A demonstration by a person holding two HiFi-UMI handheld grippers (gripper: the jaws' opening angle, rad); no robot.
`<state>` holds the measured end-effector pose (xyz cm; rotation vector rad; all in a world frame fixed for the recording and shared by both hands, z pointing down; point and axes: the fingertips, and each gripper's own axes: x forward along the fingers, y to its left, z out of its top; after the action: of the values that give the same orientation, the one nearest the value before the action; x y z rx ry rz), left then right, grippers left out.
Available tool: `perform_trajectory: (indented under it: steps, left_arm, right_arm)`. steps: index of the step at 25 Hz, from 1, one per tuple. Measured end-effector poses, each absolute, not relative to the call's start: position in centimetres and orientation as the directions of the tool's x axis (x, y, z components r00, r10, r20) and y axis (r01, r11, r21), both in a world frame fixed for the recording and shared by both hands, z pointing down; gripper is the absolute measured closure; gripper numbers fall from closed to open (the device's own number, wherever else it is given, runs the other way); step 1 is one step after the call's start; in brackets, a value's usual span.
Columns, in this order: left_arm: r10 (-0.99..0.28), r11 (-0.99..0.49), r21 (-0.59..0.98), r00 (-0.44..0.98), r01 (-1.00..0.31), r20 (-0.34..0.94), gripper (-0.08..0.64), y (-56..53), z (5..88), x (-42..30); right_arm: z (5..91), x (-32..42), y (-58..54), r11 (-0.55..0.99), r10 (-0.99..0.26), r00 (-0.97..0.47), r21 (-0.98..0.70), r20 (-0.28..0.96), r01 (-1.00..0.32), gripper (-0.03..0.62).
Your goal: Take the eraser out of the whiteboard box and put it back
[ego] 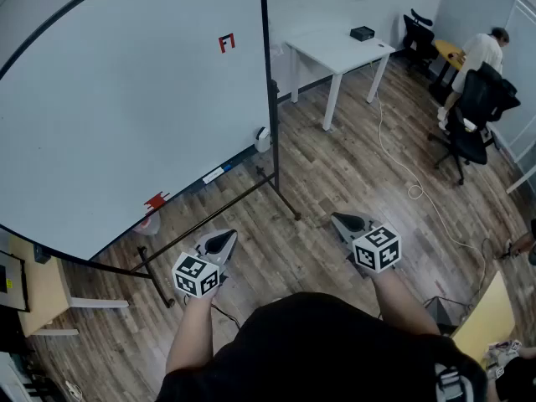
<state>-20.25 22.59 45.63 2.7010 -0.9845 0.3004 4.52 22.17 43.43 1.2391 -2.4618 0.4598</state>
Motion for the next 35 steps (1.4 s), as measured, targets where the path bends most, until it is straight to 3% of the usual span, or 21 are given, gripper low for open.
perform_trajectory:
  steps: [18, 35]
  left_arm:
    - [-0.573, -0.758, 0.188, 0.775, -0.625, 0.268, 0.548, 21.4, 46.7, -25.9]
    - [-0.570, -0.760, 0.189, 0.778, -0.621, 0.264, 0.548, 17.9, 46.4, -24.8]
  right_arm:
    - [43.7, -0.1, 20.9, 0.499, -0.747, -0.490, -0.109, 0.449, -0.860, 0.597]
    - [44.2, -0.2, 17.5, 0.511, -0.735, -0.505, -0.119, 0.454, -0.851, 0.597]
